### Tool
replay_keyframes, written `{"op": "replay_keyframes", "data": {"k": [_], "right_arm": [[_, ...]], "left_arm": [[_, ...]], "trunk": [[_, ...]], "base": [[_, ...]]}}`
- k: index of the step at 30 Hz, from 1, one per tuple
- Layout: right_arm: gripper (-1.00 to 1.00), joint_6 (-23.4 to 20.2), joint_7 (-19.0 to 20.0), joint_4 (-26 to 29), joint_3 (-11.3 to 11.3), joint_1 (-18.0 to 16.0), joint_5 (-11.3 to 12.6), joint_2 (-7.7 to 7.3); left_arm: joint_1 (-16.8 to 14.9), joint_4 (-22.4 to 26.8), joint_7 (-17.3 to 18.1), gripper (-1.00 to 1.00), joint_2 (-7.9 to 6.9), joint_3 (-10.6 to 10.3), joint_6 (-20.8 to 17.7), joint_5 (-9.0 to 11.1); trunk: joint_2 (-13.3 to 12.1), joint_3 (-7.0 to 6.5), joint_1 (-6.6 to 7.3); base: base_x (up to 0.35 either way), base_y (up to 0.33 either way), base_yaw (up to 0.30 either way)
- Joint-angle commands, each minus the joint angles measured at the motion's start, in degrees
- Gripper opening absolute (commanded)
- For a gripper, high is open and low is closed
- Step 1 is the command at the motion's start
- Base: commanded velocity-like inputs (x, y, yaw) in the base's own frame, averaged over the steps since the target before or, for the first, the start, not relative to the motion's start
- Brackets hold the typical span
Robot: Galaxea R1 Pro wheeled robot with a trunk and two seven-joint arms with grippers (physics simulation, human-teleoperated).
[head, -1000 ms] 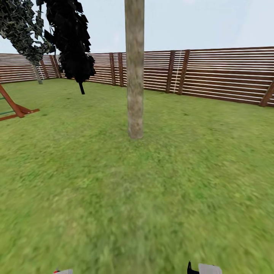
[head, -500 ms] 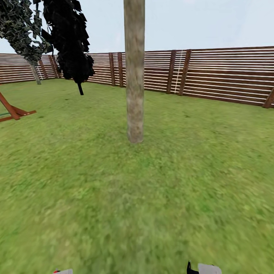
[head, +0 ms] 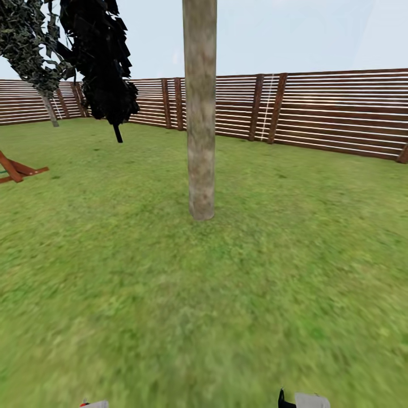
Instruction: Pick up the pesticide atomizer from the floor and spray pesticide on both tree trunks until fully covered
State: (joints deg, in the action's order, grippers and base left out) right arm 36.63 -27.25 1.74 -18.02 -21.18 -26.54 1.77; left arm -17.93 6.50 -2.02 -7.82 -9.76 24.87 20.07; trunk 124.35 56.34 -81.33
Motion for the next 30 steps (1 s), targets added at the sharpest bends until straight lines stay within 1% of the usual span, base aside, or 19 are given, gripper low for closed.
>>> {"op": "replay_keyframes", "data": {"k": [1,7,19,30], "right_arm": [[1.00,-0.01,0.00,0.01,0.01,0.00,0.00,-0.01],[1.00,0.01,0.00,0.01,0.01,0.00,0.00,0.07],[1.00,-0.07,-0.09,0.01,-0.16,0.00,0.17,0.17],[1.00,-0.07,-0.09,0.01,-0.17,0.00,0.17,0.16]], "left_arm": [[0.00,0.00,0.00,-1.00,0.00,0.01,0.00,0.02],[0.00,0.00,0.00,-1.00,0.00,0.01,0.00,0.01],[0.00,0.00,0.00,-1.00,0.00,0.01,0.00,-0.03],[0.00,0.00,0.00,-1.00,0.00,0.01,0.00,-0.03]], "trunk": [[0.00,0.00,0.00],[0.00,0.00,0.00],[0.00,0.00,0.00],[0.00,0.00,0.00]], "base": [[0.338,0.000,-0.005],[0.338,0.000,-0.109],[0.338,-0.003,-0.002],[0.338,-0.070,0.000]]}}
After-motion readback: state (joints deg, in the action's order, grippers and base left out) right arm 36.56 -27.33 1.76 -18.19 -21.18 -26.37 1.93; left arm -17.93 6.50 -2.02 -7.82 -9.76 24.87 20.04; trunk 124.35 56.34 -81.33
